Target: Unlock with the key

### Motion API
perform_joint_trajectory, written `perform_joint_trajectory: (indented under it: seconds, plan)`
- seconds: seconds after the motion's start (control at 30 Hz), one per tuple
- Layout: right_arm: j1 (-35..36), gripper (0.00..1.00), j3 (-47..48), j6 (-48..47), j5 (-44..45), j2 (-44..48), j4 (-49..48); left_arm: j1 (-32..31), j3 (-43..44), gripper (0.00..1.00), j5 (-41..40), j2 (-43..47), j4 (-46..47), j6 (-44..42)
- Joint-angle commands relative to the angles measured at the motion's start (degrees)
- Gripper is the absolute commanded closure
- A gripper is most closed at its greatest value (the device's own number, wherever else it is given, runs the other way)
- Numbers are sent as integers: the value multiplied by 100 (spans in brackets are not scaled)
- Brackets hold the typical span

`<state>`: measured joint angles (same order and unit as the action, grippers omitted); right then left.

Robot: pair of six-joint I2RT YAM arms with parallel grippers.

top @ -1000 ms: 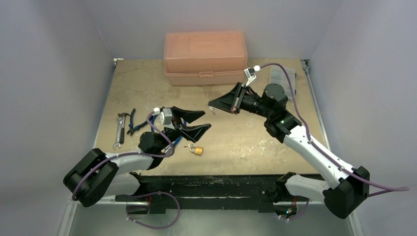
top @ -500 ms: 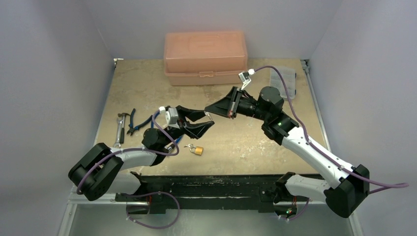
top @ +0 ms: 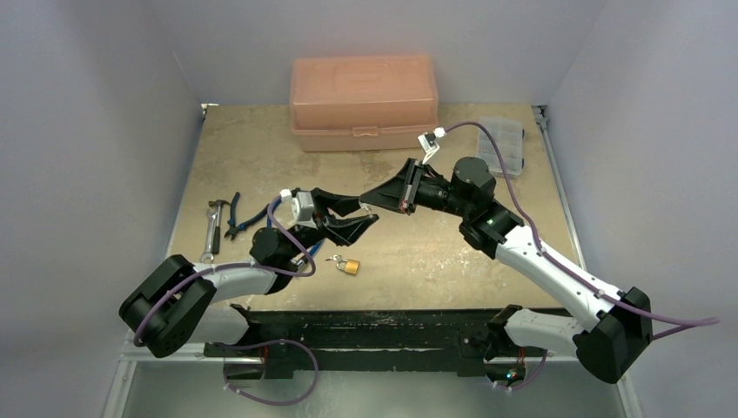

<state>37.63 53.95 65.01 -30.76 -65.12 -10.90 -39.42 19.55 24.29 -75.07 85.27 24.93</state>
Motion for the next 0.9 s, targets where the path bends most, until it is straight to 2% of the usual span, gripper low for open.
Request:
perform_joint_trajectory:
  seconds: [0.0, 0.17, 0.3, 0.4, 0.6, 0.77, 0.87]
  plan:
    - [50, 100, -98, 46, 114, -61, -284, -16, 97, 51, 111, 167, 1650, 56]
    - [61, 100, -164, 49, 135, -80, -325, -17, 66, 62, 138, 144, 1659, 57]
    - [61, 100, -229, 38, 158, -79, -347, -22, 42, 87, 164, 139, 1659, 52]
    - [59, 100, -270, 26, 158, -76, -356, -22, 0, 100, 141, 181, 1653, 43]
    - [61, 100, -249, -68, 220, -36, -273, -18, -172, 100, 78, 485, 1338, 50]
    - [61, 100, -231, -55, 194, -51, -299, -21, -309, 78, 61, 596, 1204, 39]
    - [60, 100, -249, -42, 194, -53, -307, -18, -330, 75, 55, 568, 1226, 63]
